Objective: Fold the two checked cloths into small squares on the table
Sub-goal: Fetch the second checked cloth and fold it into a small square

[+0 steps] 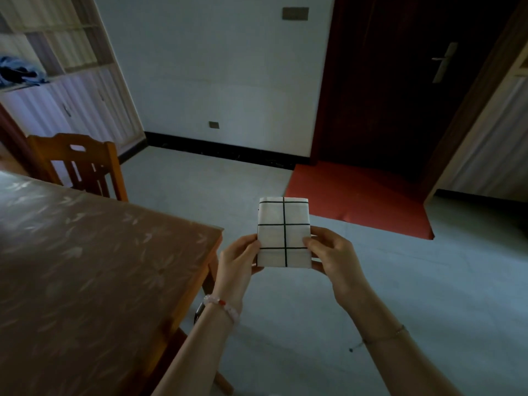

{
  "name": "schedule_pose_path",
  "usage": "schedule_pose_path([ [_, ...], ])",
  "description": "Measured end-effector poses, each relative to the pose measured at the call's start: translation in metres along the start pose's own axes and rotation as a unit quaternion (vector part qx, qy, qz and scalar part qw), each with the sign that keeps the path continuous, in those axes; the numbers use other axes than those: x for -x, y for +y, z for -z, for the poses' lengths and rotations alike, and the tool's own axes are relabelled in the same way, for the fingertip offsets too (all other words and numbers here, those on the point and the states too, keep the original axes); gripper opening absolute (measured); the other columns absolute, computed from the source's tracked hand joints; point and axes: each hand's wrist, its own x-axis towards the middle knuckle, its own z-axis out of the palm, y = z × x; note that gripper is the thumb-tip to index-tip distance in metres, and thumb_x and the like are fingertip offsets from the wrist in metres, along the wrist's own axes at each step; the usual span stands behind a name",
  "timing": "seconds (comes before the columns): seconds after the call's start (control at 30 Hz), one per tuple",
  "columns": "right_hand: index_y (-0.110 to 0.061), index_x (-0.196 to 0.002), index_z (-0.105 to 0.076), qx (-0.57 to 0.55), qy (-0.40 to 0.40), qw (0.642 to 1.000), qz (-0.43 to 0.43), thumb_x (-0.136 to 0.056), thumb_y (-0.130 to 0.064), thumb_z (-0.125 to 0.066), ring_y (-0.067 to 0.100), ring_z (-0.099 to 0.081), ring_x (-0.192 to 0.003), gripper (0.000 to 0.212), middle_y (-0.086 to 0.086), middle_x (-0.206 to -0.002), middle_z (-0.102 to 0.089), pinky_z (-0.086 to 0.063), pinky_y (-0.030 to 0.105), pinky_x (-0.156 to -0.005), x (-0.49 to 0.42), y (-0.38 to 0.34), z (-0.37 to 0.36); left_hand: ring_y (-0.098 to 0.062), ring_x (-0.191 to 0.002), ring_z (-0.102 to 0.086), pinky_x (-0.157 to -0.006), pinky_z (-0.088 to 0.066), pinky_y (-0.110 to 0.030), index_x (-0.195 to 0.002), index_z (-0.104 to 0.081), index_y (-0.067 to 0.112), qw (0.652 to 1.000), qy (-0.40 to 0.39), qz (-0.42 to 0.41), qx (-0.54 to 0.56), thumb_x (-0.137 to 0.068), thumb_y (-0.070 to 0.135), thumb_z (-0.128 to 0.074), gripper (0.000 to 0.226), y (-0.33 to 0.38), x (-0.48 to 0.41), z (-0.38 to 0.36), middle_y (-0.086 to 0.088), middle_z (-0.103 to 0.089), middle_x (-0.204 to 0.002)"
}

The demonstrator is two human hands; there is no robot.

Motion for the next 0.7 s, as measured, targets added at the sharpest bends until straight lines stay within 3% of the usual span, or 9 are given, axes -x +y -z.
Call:
schedule_pose_path([
  [0.27,-0.021,-0.095,-0.063,0.011,-0.053,0.998,-0.014,-0.09,-0.005,-0.053,0.014,-0.065,-0.083,0.02,0.002,-0.092,-0.067,-0.051,0.02,-0.06,-0.162,-0.004,-0.021,-0.02,-0.076,-0.061,-0.06,-0.052,-0.02,-0.095,-0.063,0.009,0.998,0.042,0.028,0.046,-0.093,0.009,-0.045,0.018,-0.017,-0.143,0.013,-0.011,-0.063,-0.086],
  [0.4,-0.016,-0.101,-0.063,0.018,-0.083,0.996,-0.034,-0.089,-0.005,-0.053,0.015,-0.066,-0.08,0.019,0.001,-0.091,-0.069,-0.052,0.02,-0.058,-0.256,-0.017,-0.051,-0.021,-0.07,-0.059,-0.058,-0.048,-0.023,-0.087,-0.063,0.009,0.989,0.132,0.032,0.058,-0.093,0.007,-0.044,0.02,-0.005,-0.22,0.032,-0.01,-0.062,-0.082],
  [0.53,-0.013,-0.106,-0.062,0.018,-0.125,0.991,-0.045,-0.089,-0.004,-0.053,0.02,-0.066,-0.087,0.021,0.005,-0.097,-0.068,-0.054,0.028,-0.068,-0.339,-0.03,-0.085,-0.023,-0.076,-0.058,-0.067,-0.046,-0.029,-0.087,-0.06,0.008,0.982,0.178,0.041,0.056,-0.095,0.007,-0.04,0.022,0.009,-0.27,0.055,-0.011,-0.061,-0.084],
  [0.7,-0.015,-0.106,-0.063,0.012,-0.207,0.977,-0.052,-0.089,-0.006,-0.053,0.015,-0.066,-0.083,0.022,0.003,-0.095,-0.068,-0.05,0.021,-0.06,-0.426,-0.04,-0.137,-0.024,-0.081,-0.061,-0.07,-0.049,-0.03,-0.088,-0.062,0.01,0.95,0.307,0.041,0.046,-0.094,0.01,-0.045,0.018,0.01,-0.32,0.081,-0.01,-0.063,-0.086],
])
